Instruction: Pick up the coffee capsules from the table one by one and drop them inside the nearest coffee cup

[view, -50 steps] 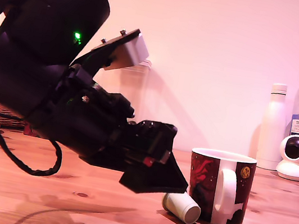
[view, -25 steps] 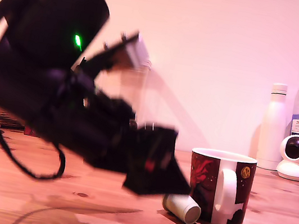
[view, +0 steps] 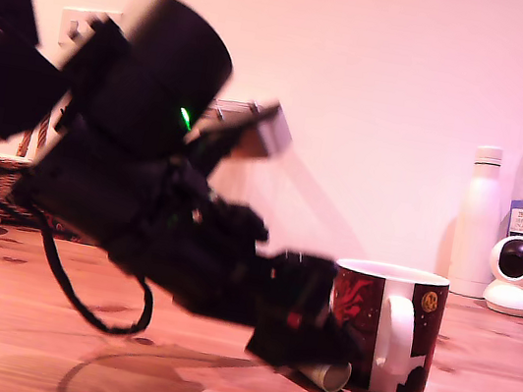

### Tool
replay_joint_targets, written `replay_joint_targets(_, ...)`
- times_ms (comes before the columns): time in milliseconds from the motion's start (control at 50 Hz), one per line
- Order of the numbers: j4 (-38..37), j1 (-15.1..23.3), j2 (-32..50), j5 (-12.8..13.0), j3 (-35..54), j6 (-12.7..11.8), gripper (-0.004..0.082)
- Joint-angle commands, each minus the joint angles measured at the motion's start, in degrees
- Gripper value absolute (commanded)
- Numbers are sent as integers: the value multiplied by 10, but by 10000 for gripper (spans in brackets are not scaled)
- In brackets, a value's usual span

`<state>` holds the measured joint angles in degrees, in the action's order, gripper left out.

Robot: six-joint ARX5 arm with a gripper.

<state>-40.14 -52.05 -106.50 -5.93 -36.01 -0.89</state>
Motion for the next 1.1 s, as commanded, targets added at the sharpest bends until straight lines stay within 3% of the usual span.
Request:
replay_joint_targets(0, -1, 2, -11, 0, -7, 5, 589)
replay_joint_targets(720, 74, 4, -45, 11, -59, 5, 577)
replay_joint_targets(1080, 93, 4, -40, 10, -61, 9, 321)
